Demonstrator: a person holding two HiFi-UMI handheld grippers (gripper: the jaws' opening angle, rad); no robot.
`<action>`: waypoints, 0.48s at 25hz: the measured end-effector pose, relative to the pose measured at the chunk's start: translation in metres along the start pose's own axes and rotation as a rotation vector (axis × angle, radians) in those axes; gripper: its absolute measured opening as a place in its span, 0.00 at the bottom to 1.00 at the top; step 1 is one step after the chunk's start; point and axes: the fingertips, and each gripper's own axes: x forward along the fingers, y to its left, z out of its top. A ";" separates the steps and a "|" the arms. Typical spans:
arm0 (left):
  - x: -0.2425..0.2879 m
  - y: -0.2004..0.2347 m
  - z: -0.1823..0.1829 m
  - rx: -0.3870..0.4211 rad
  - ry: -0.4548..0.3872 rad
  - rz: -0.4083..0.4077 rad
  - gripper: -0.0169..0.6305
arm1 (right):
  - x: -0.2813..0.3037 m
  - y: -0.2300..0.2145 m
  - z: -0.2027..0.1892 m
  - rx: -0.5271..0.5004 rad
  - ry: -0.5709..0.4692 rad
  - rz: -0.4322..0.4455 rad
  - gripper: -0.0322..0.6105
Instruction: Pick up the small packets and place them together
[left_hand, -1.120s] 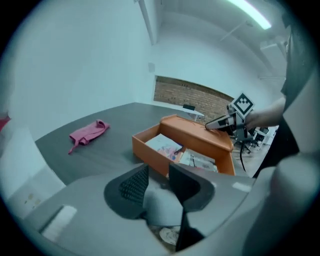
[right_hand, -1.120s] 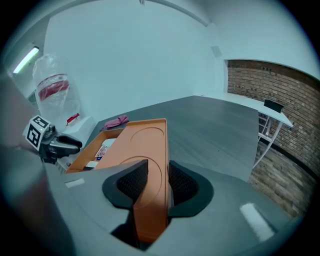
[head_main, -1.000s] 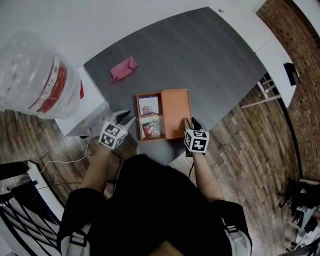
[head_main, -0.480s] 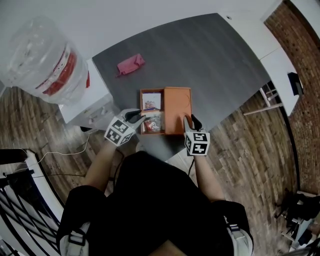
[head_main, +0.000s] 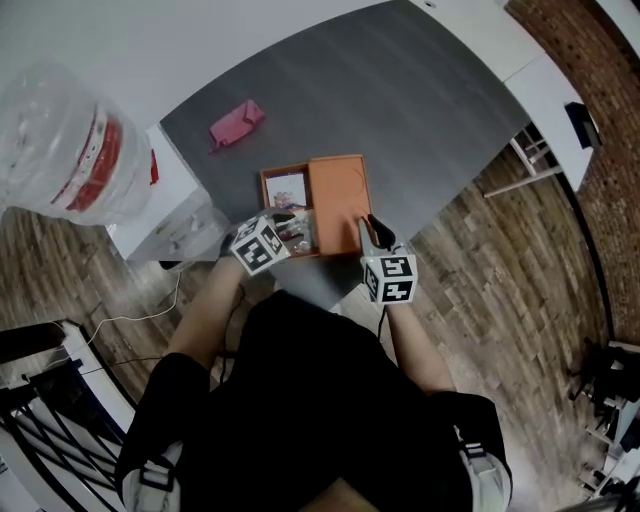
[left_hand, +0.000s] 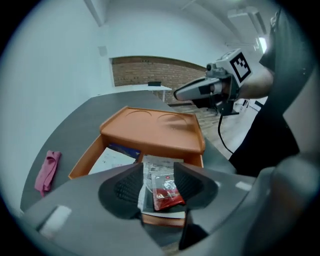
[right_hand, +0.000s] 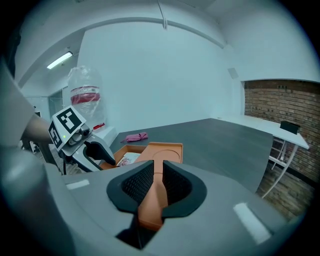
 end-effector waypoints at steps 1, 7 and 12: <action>0.004 -0.002 -0.001 0.028 0.021 -0.014 0.33 | -0.001 0.000 -0.001 0.005 0.000 -0.003 0.14; 0.023 -0.016 -0.022 0.143 0.174 -0.126 0.45 | -0.007 0.001 -0.008 0.029 0.011 -0.018 0.14; 0.030 -0.019 -0.033 0.217 0.273 -0.148 0.53 | -0.011 0.000 -0.009 0.043 0.017 -0.040 0.14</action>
